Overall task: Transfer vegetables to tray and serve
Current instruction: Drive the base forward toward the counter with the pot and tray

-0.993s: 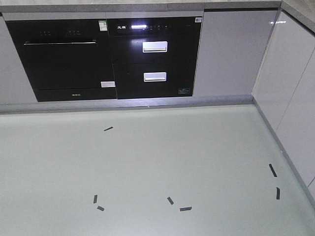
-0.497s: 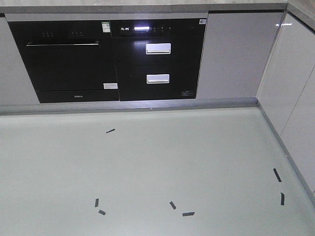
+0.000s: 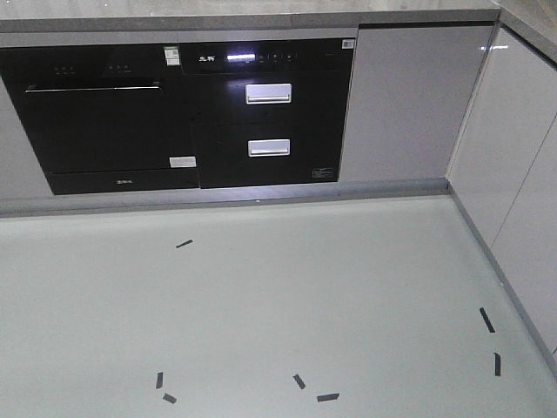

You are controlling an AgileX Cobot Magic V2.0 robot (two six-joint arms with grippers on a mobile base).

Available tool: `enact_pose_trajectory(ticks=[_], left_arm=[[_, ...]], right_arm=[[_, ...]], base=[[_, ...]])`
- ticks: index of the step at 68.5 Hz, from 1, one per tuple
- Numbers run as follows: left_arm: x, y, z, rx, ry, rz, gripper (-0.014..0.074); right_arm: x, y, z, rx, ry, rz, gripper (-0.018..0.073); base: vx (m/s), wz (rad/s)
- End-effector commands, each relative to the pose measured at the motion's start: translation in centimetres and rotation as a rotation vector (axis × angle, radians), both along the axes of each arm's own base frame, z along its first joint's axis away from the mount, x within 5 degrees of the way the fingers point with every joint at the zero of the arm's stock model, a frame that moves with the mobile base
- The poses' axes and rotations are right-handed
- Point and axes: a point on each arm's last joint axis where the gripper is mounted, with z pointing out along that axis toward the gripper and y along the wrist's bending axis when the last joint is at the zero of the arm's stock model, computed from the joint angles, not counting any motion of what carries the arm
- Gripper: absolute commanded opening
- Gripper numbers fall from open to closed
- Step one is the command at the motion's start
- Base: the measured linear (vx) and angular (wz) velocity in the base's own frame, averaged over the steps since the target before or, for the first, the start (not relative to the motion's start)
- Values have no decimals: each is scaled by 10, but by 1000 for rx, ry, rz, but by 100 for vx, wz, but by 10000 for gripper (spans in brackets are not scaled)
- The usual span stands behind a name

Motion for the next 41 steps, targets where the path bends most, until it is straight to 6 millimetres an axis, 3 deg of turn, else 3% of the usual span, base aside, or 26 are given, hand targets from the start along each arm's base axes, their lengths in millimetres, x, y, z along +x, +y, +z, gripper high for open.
enact_pose_trajectory(ticks=[1, 41], left_arm=[[0, 0, -2, -10, -56, 3, -6], [0, 0, -2, -10, -56, 3, -6]], right_arm=[[0, 0, 2, -9, -69, 5, -6], [0, 0, 2, -9, -69, 5, -6]], base=[[12, -4], [10, 7]])
